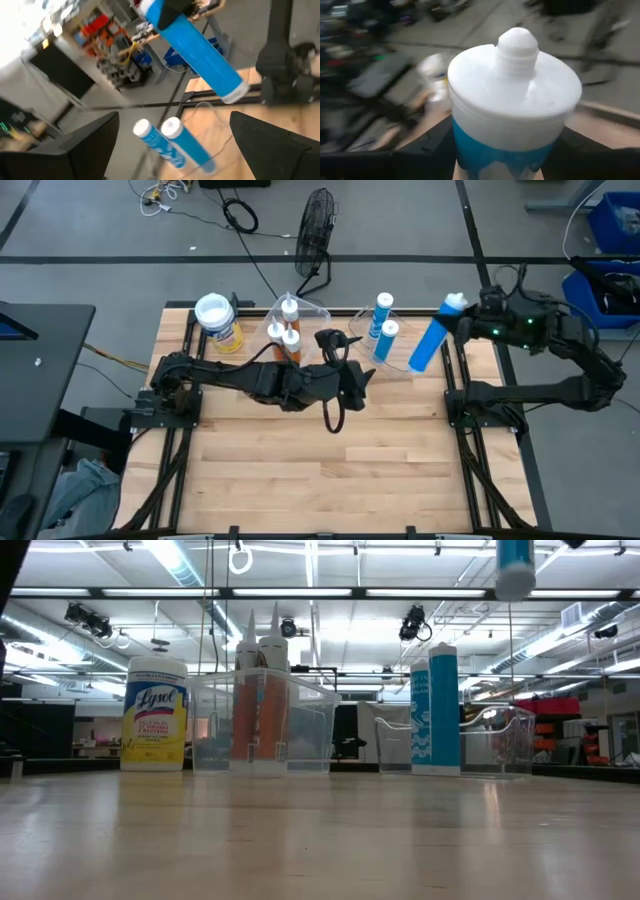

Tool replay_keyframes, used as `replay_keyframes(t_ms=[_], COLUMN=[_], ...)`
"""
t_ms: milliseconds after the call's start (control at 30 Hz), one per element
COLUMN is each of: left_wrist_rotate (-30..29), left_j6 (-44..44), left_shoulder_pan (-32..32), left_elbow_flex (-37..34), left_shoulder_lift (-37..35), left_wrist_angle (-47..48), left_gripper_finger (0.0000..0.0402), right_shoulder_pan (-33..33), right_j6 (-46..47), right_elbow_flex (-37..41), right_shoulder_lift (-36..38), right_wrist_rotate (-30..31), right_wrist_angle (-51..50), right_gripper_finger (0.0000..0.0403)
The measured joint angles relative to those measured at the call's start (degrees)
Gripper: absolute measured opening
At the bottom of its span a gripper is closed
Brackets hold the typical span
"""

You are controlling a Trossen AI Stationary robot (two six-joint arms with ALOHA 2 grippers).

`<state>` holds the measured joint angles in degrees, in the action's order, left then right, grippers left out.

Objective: Pick & place silicon tubes, Sealant and Lysol wipes
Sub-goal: Put the blue sealant into the right transparent bin

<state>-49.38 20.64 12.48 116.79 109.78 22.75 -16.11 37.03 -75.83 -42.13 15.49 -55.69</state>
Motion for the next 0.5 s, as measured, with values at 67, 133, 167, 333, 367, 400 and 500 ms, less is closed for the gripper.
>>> replay_keyframes(t_ms=[67,133,167,333,367,400,500], left_wrist_rotate=[0.01,0.03,0.04,0.06,0.07,0.06,0.06], left_j6=[-4.65,-7.61,-8.70,-13.92,-15.14,-16.33,-18.43], left_shoulder_pan=[-0.24,-0.22,-0.20,0.33,0.37,0.42,0.44], left_elbow_flex=[0.00,0.00,0.00,0.00,0.00,0.00,0.00], left_shoulder_lift=[0.00,0.00,0.00,0.04,0.04,0.04,0.05], left_wrist_angle=[0.69,1.06,1.20,1.31,1.31,1.32,1.33], left_gripper_finger=[0.0385,0.0385,0.0385,0.0385,0.0385,0.0385,0.0385], right_shoulder_pan=[0.60,1.04,1.22,2.23,2.51,2.80,3.79], right_j6=[-1.30,-3.04,-4.09,-7.21,-7.33,-7.88,-11.88], right_elbow_flex=[-0.01,0.88,1.57,8.32,10.05,11.90,17.45], right_shoulder_lift=[0.06,0.00,-0.04,-0.11,-0.11,-0.13,-0.11], right_wrist_rotate=[6.21,10.79,12.49,22.31,23.86,25.26,28.05], right_wrist_angle=[-2.64,-2.77,-2.18,0.77,2.44,4.31,10.87], right_gripper_finger=[0.0209,0.0209,0.0209,0.0209,0.0209,0.0209,0.0209])
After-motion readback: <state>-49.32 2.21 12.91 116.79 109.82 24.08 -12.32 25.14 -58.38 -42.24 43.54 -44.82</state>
